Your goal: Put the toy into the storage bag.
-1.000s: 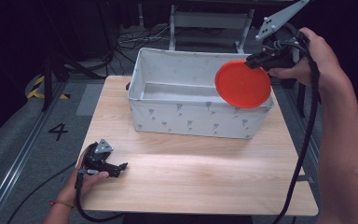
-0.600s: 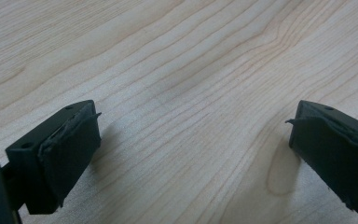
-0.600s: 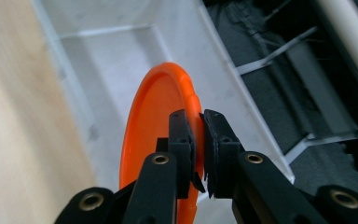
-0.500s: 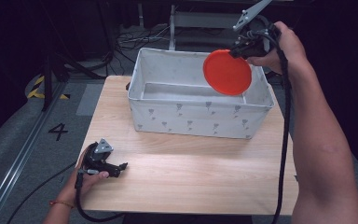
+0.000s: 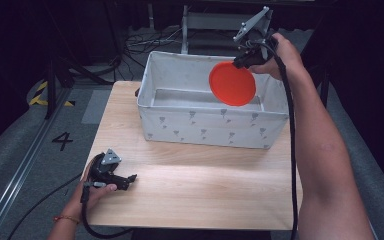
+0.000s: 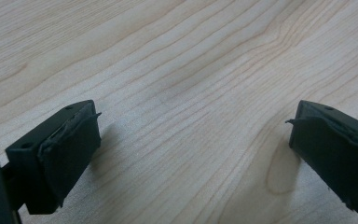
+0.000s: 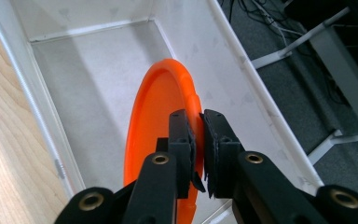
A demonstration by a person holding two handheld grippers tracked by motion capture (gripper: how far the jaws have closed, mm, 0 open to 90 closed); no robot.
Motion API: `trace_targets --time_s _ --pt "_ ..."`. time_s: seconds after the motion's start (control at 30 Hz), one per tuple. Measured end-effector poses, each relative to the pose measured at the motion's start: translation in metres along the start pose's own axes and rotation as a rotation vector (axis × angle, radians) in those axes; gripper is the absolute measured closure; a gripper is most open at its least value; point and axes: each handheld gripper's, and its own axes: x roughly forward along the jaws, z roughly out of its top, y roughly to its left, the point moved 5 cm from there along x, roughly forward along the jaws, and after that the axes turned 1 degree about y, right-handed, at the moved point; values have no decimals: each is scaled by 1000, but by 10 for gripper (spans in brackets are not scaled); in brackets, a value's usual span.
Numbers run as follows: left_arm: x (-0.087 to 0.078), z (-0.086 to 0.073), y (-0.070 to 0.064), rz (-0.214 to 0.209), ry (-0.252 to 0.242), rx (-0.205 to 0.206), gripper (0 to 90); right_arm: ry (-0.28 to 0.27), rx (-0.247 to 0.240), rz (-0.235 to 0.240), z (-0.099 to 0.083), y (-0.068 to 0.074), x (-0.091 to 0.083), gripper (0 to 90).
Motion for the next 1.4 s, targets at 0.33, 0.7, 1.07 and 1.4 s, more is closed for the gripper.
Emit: trace_targets --time_s 0.33,0.7,1.07,1.4 --pt "0 0 0 0 1 1 22 24 24 37 -19 2 29 826" --pt "0 0 0 1 1 1 22 69 11 66 -38 17 58 826" --pt "0 0 0 3 2 -2 22 143 -31 111 -60 36 69 825" --pt "0 0 0 4 2 -6 22 204 -54 152 -75 45 73 825"
